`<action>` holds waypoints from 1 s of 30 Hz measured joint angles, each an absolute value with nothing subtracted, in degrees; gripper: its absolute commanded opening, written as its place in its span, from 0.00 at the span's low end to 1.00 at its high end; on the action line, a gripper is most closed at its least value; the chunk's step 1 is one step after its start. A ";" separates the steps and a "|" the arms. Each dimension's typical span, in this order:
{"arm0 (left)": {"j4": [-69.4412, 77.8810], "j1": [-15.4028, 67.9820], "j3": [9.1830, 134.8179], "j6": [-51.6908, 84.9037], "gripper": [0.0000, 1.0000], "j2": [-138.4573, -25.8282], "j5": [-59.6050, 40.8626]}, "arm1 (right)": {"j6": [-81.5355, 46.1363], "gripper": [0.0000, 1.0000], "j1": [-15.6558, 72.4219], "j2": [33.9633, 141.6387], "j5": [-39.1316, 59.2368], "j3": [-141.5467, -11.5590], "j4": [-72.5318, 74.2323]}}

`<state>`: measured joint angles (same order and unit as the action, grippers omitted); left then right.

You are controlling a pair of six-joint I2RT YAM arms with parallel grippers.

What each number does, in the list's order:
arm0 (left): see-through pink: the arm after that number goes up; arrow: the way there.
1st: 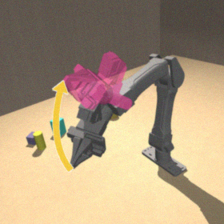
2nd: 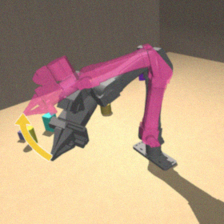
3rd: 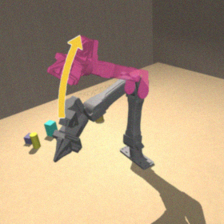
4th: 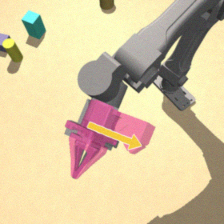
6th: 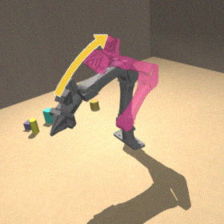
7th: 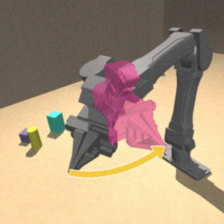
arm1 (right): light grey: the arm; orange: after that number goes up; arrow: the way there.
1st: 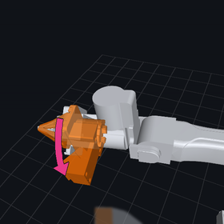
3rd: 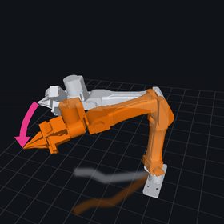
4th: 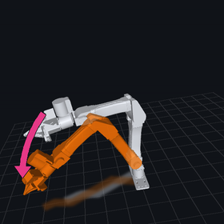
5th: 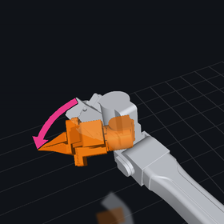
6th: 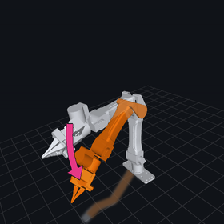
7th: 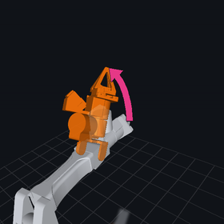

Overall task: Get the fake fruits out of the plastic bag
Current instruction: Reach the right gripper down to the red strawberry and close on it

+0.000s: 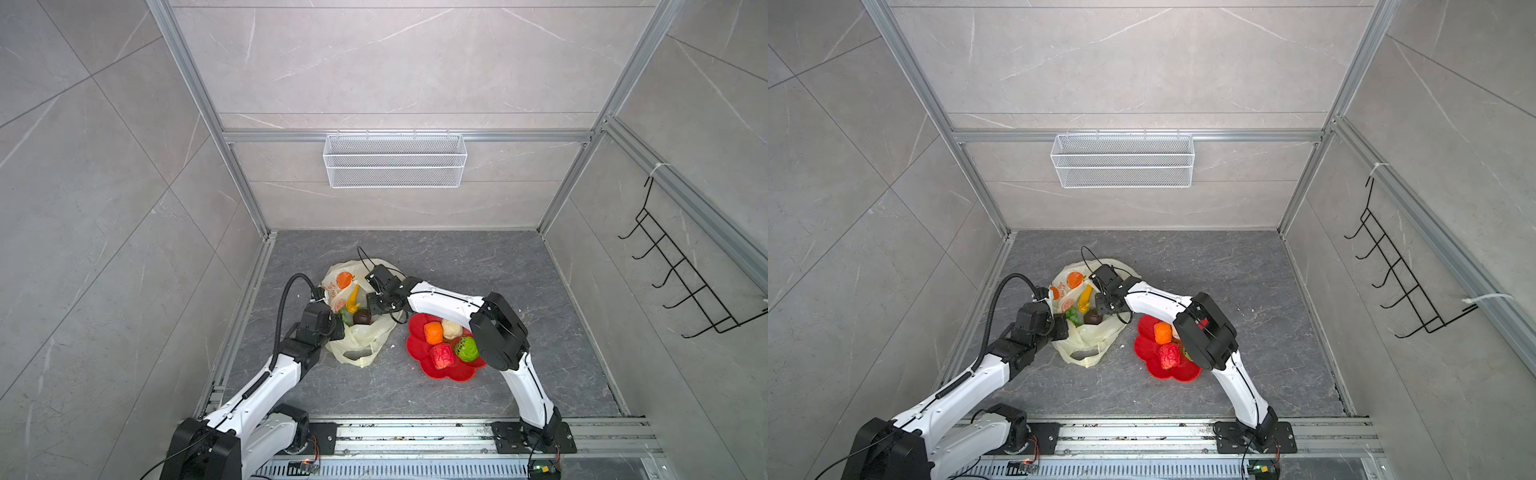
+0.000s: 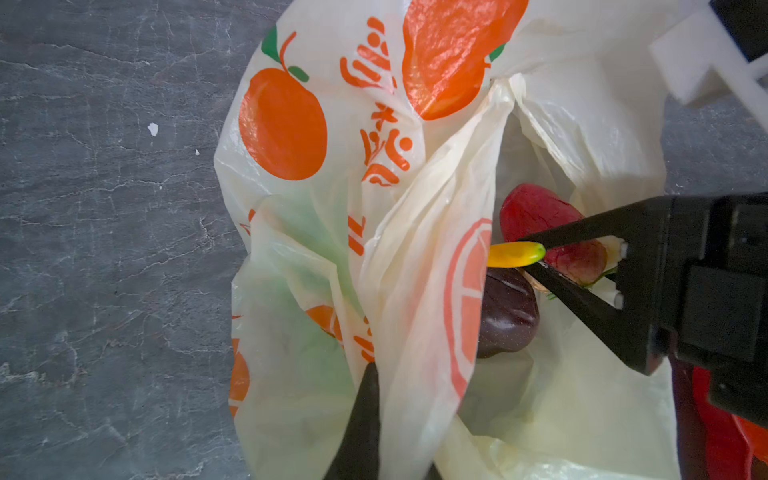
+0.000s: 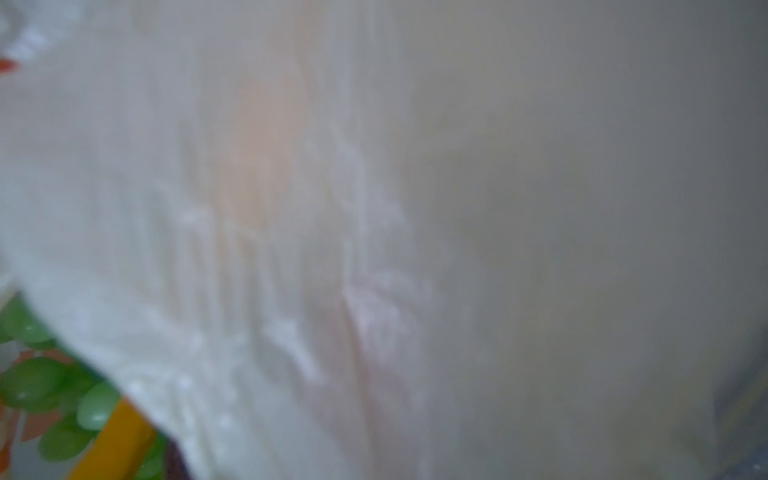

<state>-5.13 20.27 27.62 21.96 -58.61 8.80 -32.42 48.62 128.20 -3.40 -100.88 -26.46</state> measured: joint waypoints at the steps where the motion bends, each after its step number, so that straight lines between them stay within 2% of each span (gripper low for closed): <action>1: -5.13 20.27 27.64 21.93 0.02 -58.78 8.60 | -32.56 0.61 48.45 128.20 -3.42 -100.86 -26.46; 5: -4.89 20.27 27.99 21.80 0.03 -59.37 6.87 | -33.30 0.67 47.57 128.20 -3.44 -101.06 -26.30; 9: -4.64 20.38 28.08 21.54 0.03 -59.75 5.28 | -33.36 0.68 46.94 128.14 -3.95 -101.16 -26.39; 15: -4.62 20.71 28.23 21.34 0.03 -60.55 4.16 | -31.99 0.65 48.23 124.29 -6.79 -100.38 -28.16; 22: -4.62 20.97 28.23 21.17 0.04 -60.60 4.32 | -29.91 0.58 55.00 117.25 -10.48 -99.20 -28.58; 26: -4.67 20.97 28.23 21.17 0.04 -60.45 4.47 | -29.91 0.55 56.49 118.61 -9.30 -100.20 -28.97; 30: -4.64 20.97 28.23 21.19 0.04 -59.53 4.67 | -29.93 0.56 54.63 124.42 -8.80 -105.78 -30.20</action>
<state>-4.64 20.97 28.23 21.19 -59.53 4.67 -29.93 54.63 124.42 -8.80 -105.78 -30.20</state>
